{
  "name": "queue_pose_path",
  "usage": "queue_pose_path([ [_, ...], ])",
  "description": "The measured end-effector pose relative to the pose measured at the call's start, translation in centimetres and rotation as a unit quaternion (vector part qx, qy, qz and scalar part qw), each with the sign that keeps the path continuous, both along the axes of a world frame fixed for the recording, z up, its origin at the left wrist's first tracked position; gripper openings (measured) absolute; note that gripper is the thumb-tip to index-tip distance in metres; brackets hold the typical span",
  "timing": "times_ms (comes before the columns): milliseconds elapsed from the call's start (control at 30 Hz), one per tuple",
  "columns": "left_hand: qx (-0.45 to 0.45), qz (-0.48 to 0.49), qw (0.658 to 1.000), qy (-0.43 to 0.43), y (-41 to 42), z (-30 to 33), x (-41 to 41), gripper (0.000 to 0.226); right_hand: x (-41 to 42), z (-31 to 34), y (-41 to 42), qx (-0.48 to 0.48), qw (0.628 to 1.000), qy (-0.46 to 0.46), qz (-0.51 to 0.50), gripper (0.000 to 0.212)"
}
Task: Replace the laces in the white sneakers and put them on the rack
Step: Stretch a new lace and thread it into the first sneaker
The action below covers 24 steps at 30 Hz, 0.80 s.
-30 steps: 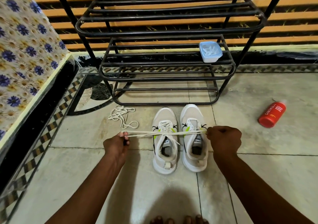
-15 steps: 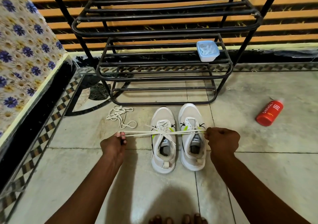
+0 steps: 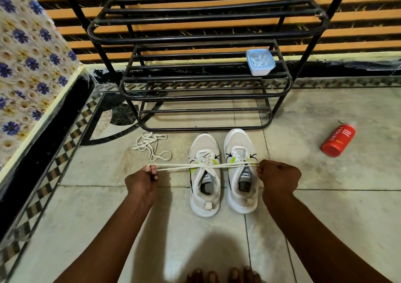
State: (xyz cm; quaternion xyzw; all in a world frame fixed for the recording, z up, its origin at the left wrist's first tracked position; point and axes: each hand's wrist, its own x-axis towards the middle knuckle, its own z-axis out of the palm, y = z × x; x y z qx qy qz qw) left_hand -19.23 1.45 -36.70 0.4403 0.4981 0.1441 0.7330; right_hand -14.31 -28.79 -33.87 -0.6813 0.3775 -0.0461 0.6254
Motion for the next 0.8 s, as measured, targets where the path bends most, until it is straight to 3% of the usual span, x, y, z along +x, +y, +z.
queue_pose_path([
  [100,-0.001,0.001,1.0,-0.001,-0.1,0.0,-0.2,0.028,0.1,-0.4,-0.1,-0.007,1.0,-0.01,0.006,0.019],
  [400,0.007,-0.003,1.0,-0.024,-0.4,0.3,-0.5,0.028,-0.1,-0.6,-0.4,0.004,1.0,-0.012,0.023,0.011],
  [567,0.085,-0.146,0.985,0.02,-0.5,0.4,-1.6,0.014,-0.6,0.9,0.6,-0.08,0.991,-0.07,0.075,0.009],
  [633,0.114,-0.22,0.968,0.032,-1.5,0.9,-2.2,0.007,-1.1,1.6,1.3,-0.138,0.972,-0.14,0.129,0.008],
  [700,0.155,-0.3,0.941,0.039,-3.1,1.0,-2.7,0.02,-1.3,1.9,1.8,-0.181,0.939,-0.216,0.199,0.008],
  [800,0.236,-0.396,0.887,0.039,-5.5,0.2,-3.0,0.046,-0.5,0.5,2.2,-0.282,0.856,-0.266,0.343,0.022],
])
